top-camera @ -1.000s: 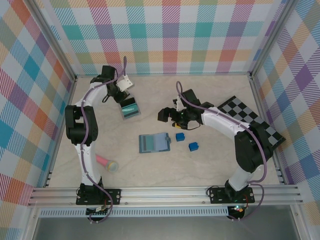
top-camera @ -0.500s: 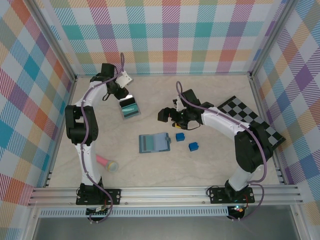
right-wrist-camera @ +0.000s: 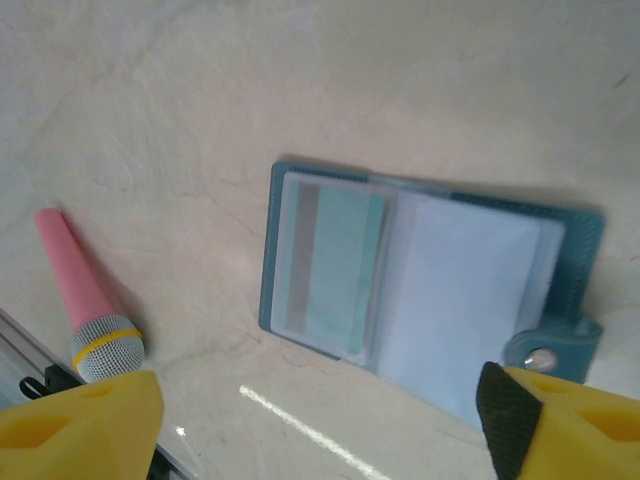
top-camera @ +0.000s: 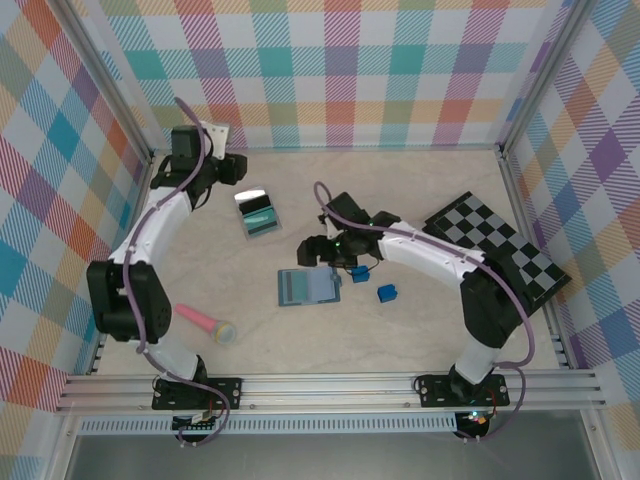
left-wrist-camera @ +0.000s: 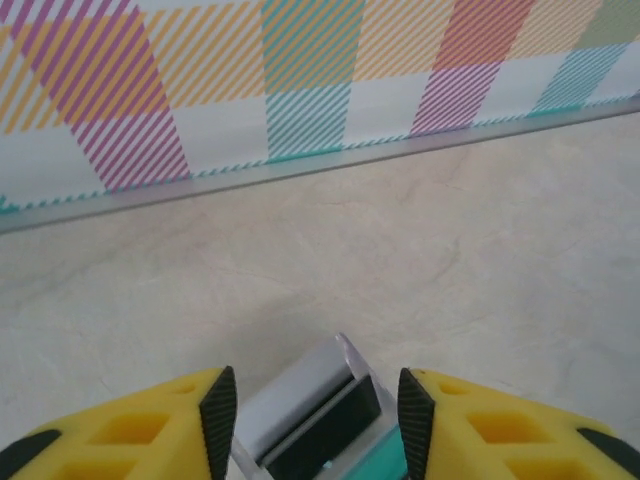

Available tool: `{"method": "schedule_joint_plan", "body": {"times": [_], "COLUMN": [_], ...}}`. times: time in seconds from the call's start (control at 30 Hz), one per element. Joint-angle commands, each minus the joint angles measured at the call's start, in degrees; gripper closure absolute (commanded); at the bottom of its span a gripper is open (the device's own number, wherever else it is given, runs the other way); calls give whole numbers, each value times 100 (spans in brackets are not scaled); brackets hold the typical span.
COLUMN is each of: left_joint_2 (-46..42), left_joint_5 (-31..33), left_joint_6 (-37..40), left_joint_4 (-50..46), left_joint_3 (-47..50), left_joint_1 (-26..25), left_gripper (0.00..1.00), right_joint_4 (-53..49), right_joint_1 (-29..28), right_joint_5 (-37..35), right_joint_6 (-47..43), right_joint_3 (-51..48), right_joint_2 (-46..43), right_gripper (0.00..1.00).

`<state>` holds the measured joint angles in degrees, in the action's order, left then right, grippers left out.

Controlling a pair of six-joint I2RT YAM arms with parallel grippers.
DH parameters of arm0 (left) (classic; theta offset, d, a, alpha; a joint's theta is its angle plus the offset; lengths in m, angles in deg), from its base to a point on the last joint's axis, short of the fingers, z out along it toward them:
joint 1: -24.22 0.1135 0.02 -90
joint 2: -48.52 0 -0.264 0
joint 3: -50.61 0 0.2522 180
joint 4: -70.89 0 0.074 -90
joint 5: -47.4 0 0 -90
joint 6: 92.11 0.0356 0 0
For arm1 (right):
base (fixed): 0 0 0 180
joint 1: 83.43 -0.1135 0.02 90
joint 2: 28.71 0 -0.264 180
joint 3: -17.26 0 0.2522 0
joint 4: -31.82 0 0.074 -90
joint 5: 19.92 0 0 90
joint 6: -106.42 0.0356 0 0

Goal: Take the credit cards out of the card holder

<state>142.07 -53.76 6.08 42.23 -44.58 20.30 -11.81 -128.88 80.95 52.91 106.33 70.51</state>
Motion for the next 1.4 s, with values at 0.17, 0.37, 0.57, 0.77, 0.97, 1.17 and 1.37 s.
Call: {"method": "schedule_joint_plan", "body": {"times": [0.17, 0.37, 0.57, 0.77, 0.97, 1.17, 1.37], "left_joint_2": [-1339, -2300, -3128, -3389, -3331, -3088, -2778], "left_joint_5": [663, 629, 565, -52, -614, -1239, -1776], "left_joint_6": [-2645, -3229, -3639, -4177, -4277, -4424, -4605], "left_joint_4": [619, 131, -357, -786, -884, -714, -409], "left_joint_3": [1927, 2653, 3210, 3590, 4024, 4382, 4713], "left_joint_1": [32, 29, 41, 39, 35, -7, -209], "left_gripper": [22, 0, 0, 0, 6, 16, 38], "right_joint_4": [-649, -1404, -1866, -2128, -2282, -2265, -1997], "right_joint_1": [-595, -701, -889, -965, -966, -963, -896], "right_joint_5": [-469, -1057, -1527, -1816, -1989, -2012, -1751], "right_joint_6": [-22, -216, -447, -485, -508, -520, -498], "right_joint_3": [891, 1695, 2350, 2541, 2577, 2389, 2072], "right_joint_2": [1121, 1827, 2431, 2708, 2881, 2970, 2890], "right_gripper": [27, 32, 33, 35, 37, 43, 54]}}
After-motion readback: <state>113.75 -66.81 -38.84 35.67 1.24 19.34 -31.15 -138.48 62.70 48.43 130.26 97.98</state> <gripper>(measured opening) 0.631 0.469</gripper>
